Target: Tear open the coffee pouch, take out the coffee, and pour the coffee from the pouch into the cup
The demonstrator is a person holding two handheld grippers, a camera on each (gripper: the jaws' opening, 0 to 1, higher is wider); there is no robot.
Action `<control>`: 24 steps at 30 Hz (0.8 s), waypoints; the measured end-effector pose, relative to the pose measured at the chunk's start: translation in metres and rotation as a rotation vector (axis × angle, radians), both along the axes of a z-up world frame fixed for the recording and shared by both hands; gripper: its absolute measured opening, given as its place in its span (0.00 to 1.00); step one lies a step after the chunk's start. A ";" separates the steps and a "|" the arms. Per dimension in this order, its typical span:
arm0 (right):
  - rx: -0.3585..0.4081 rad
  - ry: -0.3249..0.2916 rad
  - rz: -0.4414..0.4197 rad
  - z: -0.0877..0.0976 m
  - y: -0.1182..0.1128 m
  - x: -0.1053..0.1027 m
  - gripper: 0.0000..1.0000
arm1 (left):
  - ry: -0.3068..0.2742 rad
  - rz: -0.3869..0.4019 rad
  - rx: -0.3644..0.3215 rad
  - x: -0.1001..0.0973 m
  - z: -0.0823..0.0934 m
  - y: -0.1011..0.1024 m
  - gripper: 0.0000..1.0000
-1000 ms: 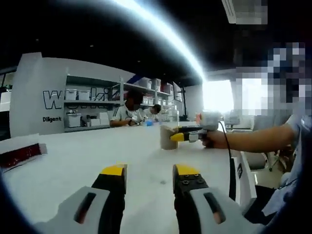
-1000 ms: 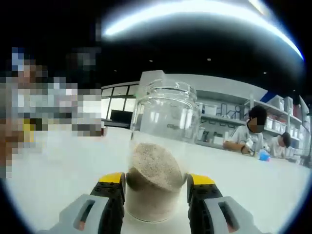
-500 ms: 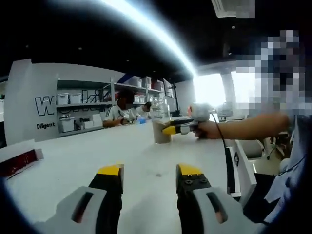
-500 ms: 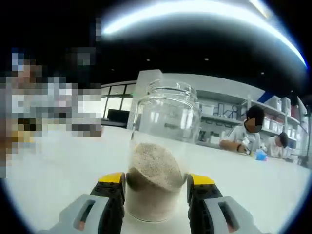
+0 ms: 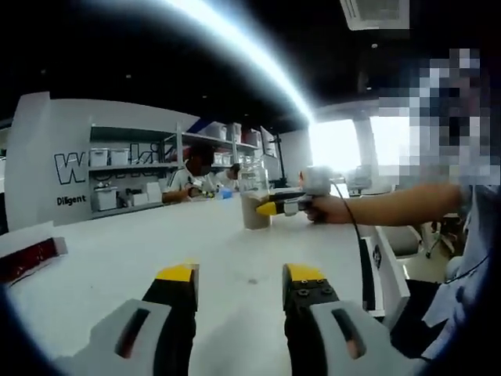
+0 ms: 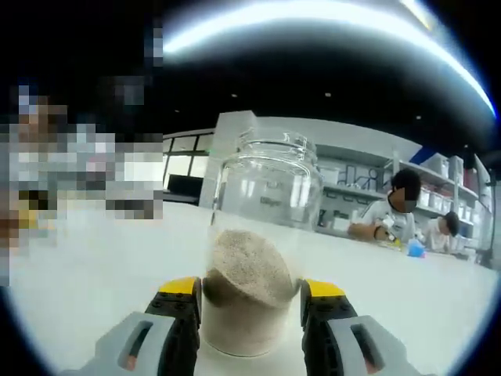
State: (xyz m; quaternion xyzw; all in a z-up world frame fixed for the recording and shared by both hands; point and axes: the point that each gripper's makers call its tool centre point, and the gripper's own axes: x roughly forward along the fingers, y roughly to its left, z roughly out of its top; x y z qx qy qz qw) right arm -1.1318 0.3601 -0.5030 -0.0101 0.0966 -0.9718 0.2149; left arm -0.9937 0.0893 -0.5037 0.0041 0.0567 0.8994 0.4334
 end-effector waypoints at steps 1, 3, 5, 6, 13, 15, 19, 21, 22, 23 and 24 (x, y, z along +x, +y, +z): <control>0.001 0.001 0.000 0.000 0.001 -0.001 0.51 | 0.000 0.001 -0.001 -0.001 0.000 0.000 0.45; -0.003 -0.002 -0.002 0.000 0.002 -0.003 0.51 | -0.001 0.000 0.000 -0.001 0.000 0.000 0.45; -0.012 -0.006 -0.009 0.000 0.004 -0.002 0.51 | -0.003 0.000 -0.002 -0.001 -0.001 -0.001 0.45; -0.013 -0.007 -0.009 -0.001 0.004 -0.002 0.50 | -0.002 0.002 -0.005 -0.001 -0.001 -0.001 0.45; -0.033 -0.028 -0.001 -0.003 0.003 0.001 0.53 | 0.003 0.013 -0.002 -0.002 0.000 -0.002 0.46; -0.029 -0.035 0.002 -0.004 0.002 -0.001 0.55 | 0.004 0.012 -0.005 -0.002 -0.001 -0.002 0.45; -0.024 -0.049 -0.006 -0.006 0.001 -0.003 0.58 | 0.008 0.005 -0.006 -0.002 0.000 -0.001 0.46; -0.023 -0.050 -0.009 -0.007 0.002 -0.002 0.57 | 0.010 0.002 -0.004 -0.002 0.000 -0.001 0.46; -0.027 -0.054 -0.013 -0.007 0.002 -0.001 0.58 | 0.012 0.003 -0.004 -0.002 0.000 -0.001 0.46; -0.025 -0.056 -0.015 -0.008 0.001 -0.001 0.58 | 0.013 0.004 -0.005 -0.002 0.000 -0.001 0.46; -0.021 -0.058 -0.016 -0.008 0.001 0.000 0.58 | 0.014 0.003 -0.005 -0.002 0.000 -0.001 0.46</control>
